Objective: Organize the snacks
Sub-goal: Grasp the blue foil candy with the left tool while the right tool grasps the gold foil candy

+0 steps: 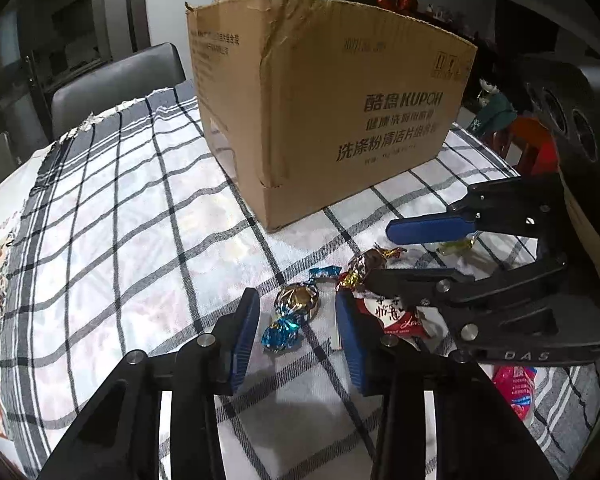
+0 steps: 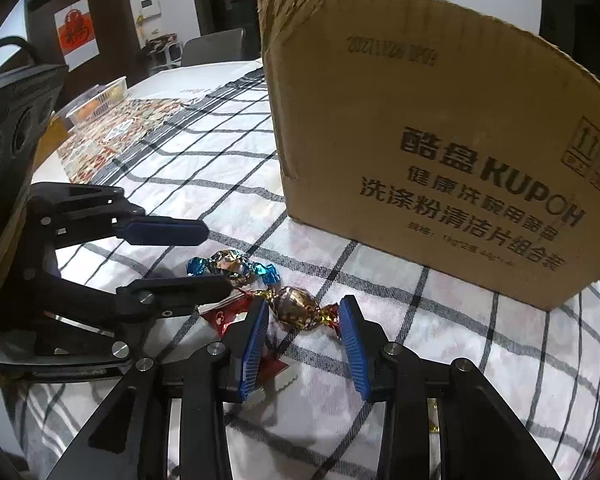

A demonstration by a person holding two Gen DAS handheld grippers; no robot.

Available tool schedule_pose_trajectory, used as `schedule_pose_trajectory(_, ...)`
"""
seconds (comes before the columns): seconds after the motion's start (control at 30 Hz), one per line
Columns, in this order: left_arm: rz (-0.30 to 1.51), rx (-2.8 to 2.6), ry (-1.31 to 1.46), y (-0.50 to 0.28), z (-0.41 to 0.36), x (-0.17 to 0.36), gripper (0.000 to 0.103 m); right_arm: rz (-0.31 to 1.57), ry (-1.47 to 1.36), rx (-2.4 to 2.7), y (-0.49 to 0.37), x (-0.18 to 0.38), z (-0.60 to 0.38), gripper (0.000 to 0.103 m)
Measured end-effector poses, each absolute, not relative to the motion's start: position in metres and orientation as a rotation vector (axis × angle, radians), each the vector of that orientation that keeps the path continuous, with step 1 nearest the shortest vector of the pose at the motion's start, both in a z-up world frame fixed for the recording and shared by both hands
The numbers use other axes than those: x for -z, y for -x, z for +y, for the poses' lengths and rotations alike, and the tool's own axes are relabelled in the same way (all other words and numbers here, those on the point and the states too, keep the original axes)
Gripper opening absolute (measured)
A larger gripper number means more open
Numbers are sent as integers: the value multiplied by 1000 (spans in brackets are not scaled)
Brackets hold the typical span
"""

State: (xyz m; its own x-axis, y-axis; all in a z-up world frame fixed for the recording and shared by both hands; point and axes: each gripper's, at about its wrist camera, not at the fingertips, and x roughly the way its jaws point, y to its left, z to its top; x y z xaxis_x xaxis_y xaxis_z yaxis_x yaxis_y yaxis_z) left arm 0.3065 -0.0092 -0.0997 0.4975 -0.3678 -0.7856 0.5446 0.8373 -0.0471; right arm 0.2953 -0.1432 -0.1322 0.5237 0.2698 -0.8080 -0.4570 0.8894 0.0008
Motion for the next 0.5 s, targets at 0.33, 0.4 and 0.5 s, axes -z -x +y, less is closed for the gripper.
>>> schedule_pose_trajectory(0.33, 914, 560, -219, -314, -14, 108, 29, 933, 256, -450, -301, 139, -140, 37)
schedule_pose_trajectory(0.4, 917, 560, -216, -314, -14, 109, 27, 931, 257, -458, -302, 139, -140, 35)
schedule_pose_trajectory(0.5, 914, 556, -224, -312, -15, 110, 25, 923, 271, -464, -300, 139, -138, 33)
